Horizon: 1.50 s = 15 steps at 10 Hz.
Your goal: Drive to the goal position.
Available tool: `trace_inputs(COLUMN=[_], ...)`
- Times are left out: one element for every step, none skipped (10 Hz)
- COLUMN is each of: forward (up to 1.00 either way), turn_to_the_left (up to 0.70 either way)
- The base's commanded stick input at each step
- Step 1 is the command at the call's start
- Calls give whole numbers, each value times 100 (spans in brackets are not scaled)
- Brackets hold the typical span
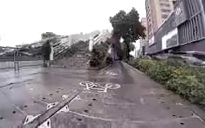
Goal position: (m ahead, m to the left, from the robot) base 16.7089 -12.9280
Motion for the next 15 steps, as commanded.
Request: trace_inputs(forward=[70,70,70,70,70,70,70,70,70,70,70,70,70,70,70], turn_to_the_left=[-1,-1,0,0,0,0,0,0,0,0,0,-2,-9,-12,-12])
